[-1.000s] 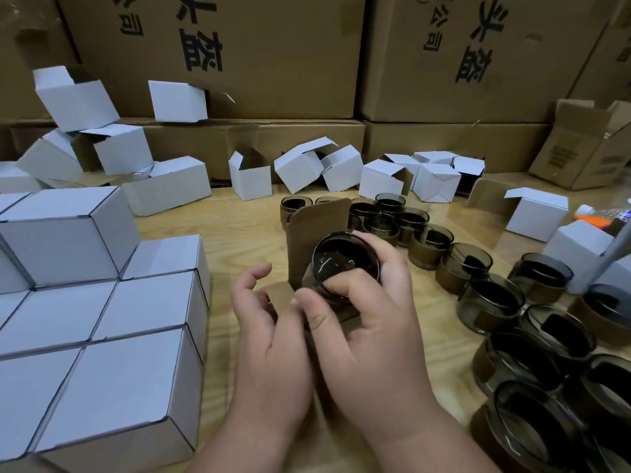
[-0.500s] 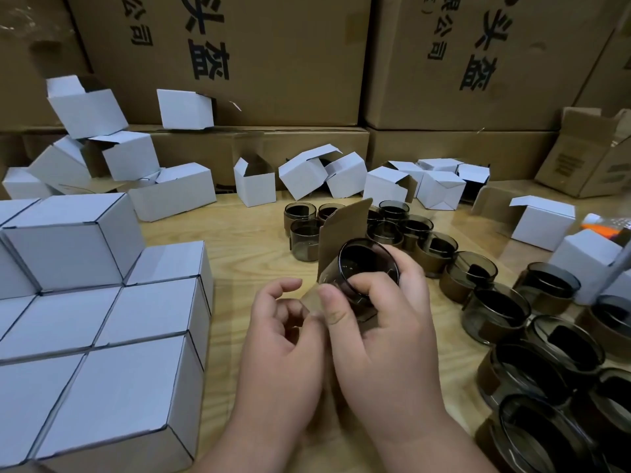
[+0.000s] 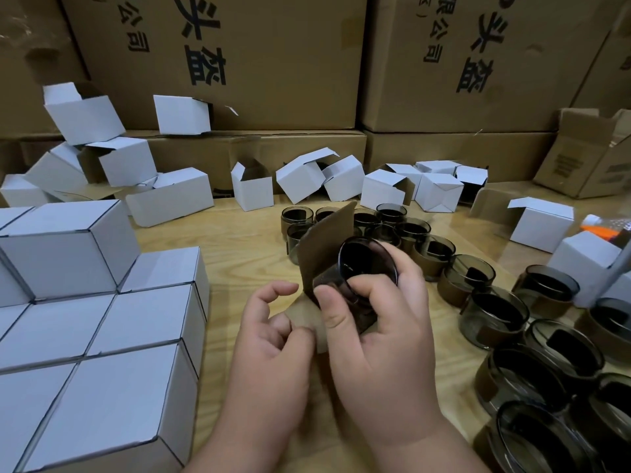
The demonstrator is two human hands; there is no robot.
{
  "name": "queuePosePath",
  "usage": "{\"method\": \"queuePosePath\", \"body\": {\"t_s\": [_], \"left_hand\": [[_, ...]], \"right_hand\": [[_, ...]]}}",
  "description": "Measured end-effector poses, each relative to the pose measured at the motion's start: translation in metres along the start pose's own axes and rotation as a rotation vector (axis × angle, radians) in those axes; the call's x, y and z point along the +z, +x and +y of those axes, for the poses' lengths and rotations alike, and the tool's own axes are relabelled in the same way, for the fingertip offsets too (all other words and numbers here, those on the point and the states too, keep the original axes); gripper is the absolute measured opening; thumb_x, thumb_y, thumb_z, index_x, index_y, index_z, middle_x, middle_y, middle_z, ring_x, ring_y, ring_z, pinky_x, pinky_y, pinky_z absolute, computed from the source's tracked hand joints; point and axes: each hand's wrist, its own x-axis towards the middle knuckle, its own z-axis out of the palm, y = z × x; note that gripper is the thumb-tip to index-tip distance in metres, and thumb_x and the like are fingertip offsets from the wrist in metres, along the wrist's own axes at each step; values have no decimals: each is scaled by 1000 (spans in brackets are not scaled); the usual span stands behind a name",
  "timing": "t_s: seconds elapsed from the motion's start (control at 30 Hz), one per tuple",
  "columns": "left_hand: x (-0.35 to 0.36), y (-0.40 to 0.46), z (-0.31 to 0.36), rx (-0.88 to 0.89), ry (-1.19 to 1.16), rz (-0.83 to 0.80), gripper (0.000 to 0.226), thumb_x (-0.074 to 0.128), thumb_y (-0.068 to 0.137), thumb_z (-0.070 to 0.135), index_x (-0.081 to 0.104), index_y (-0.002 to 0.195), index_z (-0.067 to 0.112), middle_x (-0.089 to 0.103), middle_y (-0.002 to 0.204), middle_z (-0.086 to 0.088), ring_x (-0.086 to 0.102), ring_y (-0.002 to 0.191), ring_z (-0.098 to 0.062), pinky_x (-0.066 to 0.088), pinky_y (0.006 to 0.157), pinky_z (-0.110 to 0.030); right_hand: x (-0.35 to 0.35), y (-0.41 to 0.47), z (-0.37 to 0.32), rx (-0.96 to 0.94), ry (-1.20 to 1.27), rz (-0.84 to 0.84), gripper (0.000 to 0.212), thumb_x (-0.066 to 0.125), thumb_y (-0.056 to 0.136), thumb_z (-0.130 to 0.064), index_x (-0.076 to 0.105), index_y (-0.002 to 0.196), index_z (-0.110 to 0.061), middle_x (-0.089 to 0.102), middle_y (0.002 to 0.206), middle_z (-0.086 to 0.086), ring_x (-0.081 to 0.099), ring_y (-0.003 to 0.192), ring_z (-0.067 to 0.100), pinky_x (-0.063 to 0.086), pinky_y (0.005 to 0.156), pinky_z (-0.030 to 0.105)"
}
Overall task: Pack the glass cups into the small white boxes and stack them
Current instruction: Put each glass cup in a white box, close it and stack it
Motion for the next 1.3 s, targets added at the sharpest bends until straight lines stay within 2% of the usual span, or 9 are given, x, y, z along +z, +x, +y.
{"method": "queuePosePath", "body": {"t_s": [0.3, 0.47, 0.6, 0.73, 0.83, 0.97, 1.03, 1.17, 1.3], "left_hand": [[-1, 0, 6, -41, 2, -53, 42, 57, 60, 39, 70, 95, 58, 66, 77, 6, 55, 60, -5, 43, 59, -24], [-1, -1, 10, -64, -54, -37, 55, 55, 72, 16, 70, 111, 52, 65, 87, -6, 54, 61, -8, 43, 59, -24], [2, 1, 16, -128, -153, -29, 75, 47, 67, 5, 64, 124, 53, 52, 62, -15, 38, 51, -24, 32, 48, -24], [3, 1, 17, -148, -122, 9, 74, 49, 79, -2, 55, 134, 47, 44, 49, -3, 37, 44, -12, 34, 40, -19], [3, -1, 18, -159, -60, 14, 79, 37, 90, -18, 52, 136, 44, 44, 46, 2, 36, 41, -9, 33, 38, -18], [5, -2, 22, -168, -46, 7, 79, 33, 90, -20, 48, 138, 40, 49, 45, 9, 38, 38, -3, 34, 37, -16], [4, -2, 22, -171, -42, 4, 78, 34, 90, -18, 48, 139, 41, 46, 44, 8, 38, 38, -2, 33, 36, -16], [2, -2, 19, -172, -46, -7, 77, 37, 90, -15, 50, 137, 44, 42, 44, 7, 37, 38, -2, 33, 37, -15], [2, 0, 16, -182, -104, 2, 73, 50, 78, 4, 54, 132, 52, 37, 47, 7, 36, 42, -5, 36, 40, -19]], "right_hand": [[-2, 2, 2, -70, -32, 75, 32, 65, 93, -37, 68, 85, -6, 51, 136, 16, 50, 128, 6, 37, 103, 13], [-2, 4, 8, -36, -52, 79, 34, 62, 94, -42, 69, 88, -9, 52, 137, 12, 47, 129, 0, 37, 104, 14], [-1, 4, 13, 131, -69, 56, 36, 55, 90, -57, 65, 88, -22, 52, 138, 0, 46, 136, 8, 33, 106, 14], [-1, 5, 14, 236, -73, 14, 32, 49, 89, -64, 58, 86, -34, 56, 123, -12, 49, 125, 2, 31, 97, 4], [1, 6, 15, 236, -81, 14, 36, 49, 90, -63, 60, 87, -29, 58, 109, -13, 53, 111, -1, 35, 89, 5], [1, 7, 16, 228, -86, 15, 37, 50, 91, -60, 60, 88, -24, 56, 103, -17, 51, 103, -7, 34, 83, 2], [1, 6, 15, 197, -91, 7, 32, 54, 88, -58, 59, 88, -27, 55, 103, -21, 52, 105, -5, 38, 86, 7], [2, 3, 12, 164, -131, -24, 28, 62, 78, -52, 56, 96, -31, 55, 101, -24, 57, 101, 7, 51, 93, 47], [2, 2, 12, 182, -202, -110, 37, 63, 71, -52, 54, 102, -35, 54, 100, -28, 52, 101, 5, 48, 95, 48]]}}
